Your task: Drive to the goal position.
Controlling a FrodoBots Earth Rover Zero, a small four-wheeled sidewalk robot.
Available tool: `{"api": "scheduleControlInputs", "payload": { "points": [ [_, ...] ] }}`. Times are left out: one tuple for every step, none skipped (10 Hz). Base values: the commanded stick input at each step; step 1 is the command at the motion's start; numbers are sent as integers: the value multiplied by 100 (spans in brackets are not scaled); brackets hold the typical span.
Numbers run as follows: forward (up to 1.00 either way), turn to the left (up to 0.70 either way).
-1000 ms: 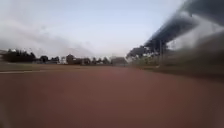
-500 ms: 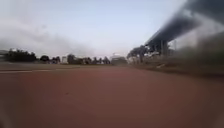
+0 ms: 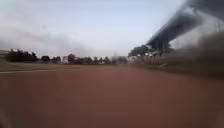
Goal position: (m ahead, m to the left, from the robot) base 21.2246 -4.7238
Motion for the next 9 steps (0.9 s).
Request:
{"api": "scheduleControlInputs", "payload": {
  "points": [
    [70,0],
    [70,0],
    [70,0],
    [70,0],
    [70,0],
    [70,0],
    [70,0],
    [70,0],
    [70,0]
  ]
}}
